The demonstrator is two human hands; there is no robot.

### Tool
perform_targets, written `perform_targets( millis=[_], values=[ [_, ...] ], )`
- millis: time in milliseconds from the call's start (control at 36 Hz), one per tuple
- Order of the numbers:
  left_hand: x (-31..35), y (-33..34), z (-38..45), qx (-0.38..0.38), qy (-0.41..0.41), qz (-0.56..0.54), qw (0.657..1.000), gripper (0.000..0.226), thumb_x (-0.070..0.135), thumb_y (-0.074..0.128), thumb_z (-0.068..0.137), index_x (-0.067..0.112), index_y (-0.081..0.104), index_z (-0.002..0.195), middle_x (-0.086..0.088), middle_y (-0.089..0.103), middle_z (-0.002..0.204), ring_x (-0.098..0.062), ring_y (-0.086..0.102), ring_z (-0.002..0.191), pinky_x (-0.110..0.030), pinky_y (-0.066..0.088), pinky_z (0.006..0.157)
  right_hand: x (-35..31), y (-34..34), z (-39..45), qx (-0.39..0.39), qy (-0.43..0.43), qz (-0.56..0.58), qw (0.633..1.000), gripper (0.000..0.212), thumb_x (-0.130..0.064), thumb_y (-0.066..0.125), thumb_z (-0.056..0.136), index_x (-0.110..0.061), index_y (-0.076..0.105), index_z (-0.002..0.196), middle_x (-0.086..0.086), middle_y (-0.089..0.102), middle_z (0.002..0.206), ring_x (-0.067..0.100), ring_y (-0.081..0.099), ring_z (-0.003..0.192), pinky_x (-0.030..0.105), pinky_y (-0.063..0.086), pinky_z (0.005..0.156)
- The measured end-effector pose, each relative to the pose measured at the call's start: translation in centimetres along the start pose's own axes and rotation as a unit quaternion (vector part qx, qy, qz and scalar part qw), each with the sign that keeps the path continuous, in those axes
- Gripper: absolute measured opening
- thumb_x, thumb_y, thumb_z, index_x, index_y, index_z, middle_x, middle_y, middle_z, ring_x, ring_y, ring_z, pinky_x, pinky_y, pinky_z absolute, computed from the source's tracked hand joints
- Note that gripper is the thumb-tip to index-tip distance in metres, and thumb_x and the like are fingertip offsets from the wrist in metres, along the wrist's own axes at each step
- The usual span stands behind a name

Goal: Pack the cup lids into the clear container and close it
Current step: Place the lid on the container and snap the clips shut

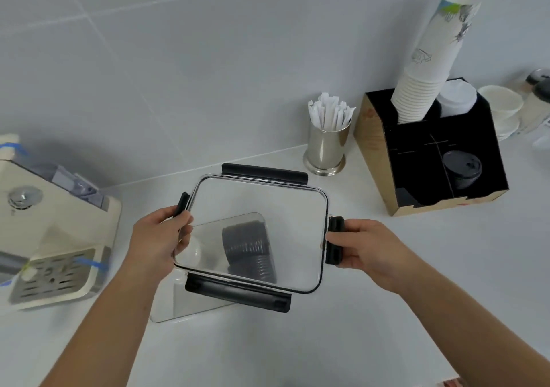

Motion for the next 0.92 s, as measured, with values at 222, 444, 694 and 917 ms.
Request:
perform_targets(
  millis=[222, 444, 694, 917],
  values=[
    [-0.2, -4.5, -0.9, 0.029, -0.001, -0.012, 1.0, 0.004, 0.009, 0.068, 0.09, 0.009, 0.072, 0.088, -0.006, 0.073, 0.074, -0.012, 0.067, 0.057, -0.02, 0.054, 0.047, -2.0, 3.3, 1.4, 0.003, -0.017, -0.117, 0.993, 0.006, -0.005, 0.069, 0.085, -0.001, 0.072, 0.088, 0.01, 0.072, 0.075, 0.017, 0.063, 0.058, 0.025, 0.046, 0.049],
    [0.8, -7.1, -1.4, 0.001, 0.026, 0.078, 0.997, 0.021, 0.012, 0.055, 0.099, 0.017, 0.071, 0.086, -0.001, 0.078, 0.088, -0.023, 0.071, 0.087, -0.033, 0.052, 0.074, -5.7, 4.8, 1.4, 0.002, -0.088, -0.207, 0.974, 0.007, -0.011, 0.073, 0.08, -0.004, 0.074, 0.083, 0.009, 0.071, 0.072, 0.015, 0.052, 0.056, 0.027, 0.036, 0.052],
    [2.6, -9.8, -2.6, 0.011, 0.122, 0.049, 0.991, 0.021, 0.019, 0.055, 0.099, 0.028, 0.073, 0.094, 0.008, 0.079, 0.086, -0.013, 0.073, 0.086, -0.033, 0.052, 0.075, -9.4, 6.8, -0.3, -0.005, -0.193, -0.251, 0.949, 0.01, -0.02, 0.074, 0.082, -0.028, 0.079, 0.077, -0.008, 0.067, 0.056, 0.0, 0.05, 0.044, 0.009, 0.039, 0.044],
    [3.4, -11.7, -3.5, 0.054, 0.214, 0.085, 0.972, 0.015, 0.024, 0.064, 0.093, 0.034, 0.074, 0.09, 0.019, 0.065, 0.057, -0.004, 0.053, 0.058, -0.027, 0.044, 0.062, -9.9, 7.2, -1.0, 0.015, -0.26, -0.301, 0.917, 0.033, -0.015, 0.071, 0.087, -0.04, 0.076, 0.067, -0.004, 0.055, 0.067, 0.01, 0.052, 0.061, 0.028, 0.051, 0.061]
  ],
)
Point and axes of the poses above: each hand's wrist, its own z-axis towards the middle knuckle, its own y-axis out of the palm, x = y × z, the point moved 9 cm from there along z, towards the middle knuckle
